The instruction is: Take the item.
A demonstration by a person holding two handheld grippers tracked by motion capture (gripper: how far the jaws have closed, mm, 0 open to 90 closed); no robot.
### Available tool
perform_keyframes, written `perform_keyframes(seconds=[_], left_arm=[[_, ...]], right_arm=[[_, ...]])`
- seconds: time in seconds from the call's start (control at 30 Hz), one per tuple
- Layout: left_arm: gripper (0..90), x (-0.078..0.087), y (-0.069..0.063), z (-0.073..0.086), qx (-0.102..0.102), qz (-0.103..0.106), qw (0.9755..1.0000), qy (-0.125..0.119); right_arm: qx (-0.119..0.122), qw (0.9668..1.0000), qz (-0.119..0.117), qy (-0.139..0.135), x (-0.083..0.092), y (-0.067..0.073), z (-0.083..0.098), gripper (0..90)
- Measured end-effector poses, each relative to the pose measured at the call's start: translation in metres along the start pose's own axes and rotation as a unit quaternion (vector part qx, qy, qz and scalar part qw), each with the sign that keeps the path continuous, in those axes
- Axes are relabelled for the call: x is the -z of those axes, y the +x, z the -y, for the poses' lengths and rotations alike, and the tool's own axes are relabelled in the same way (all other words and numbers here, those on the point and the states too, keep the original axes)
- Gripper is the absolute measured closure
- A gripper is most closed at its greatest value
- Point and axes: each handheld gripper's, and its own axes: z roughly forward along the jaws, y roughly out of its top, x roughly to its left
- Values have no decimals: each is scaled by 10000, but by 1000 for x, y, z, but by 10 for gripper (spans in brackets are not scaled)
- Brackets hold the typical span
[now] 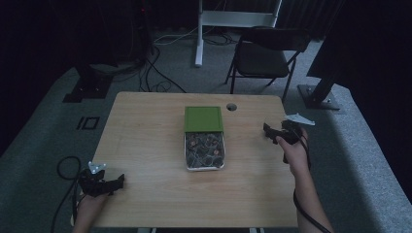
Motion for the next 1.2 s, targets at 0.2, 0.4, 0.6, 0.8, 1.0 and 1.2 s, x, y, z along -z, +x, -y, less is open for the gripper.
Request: perform_keyframes(seconds=[0.2, 0.4, 0.6, 0.8, 1.0, 1.2], left_arm=[[2, 0, 0, 0, 2, 0, 10000, -1], [2, 0, 0, 0, 0, 0, 10000, 0], [2, 0, 0, 0, 0, 1, 10000, 0], [2, 0, 0, 0, 2, 1, 10000, -2], [2, 0, 0, 0, 0, 0, 10000, 0], [2, 0, 0, 0, 0, 0, 10000, 0]], right_arm=[[22, 10000, -36, -5, 4, 1, 7, 182], [2, 10000, -59, 6, 8, -1, 17, 173], [-32, 10000, -63, -12, 13, -3, 27, 172], [12, 10000, -72, 15, 19, -1, 39, 172], [25, 9999, -100, 93, 22, -1, 54, 172], [68, 9996, -155, 226, 22, -1, 71, 172]])
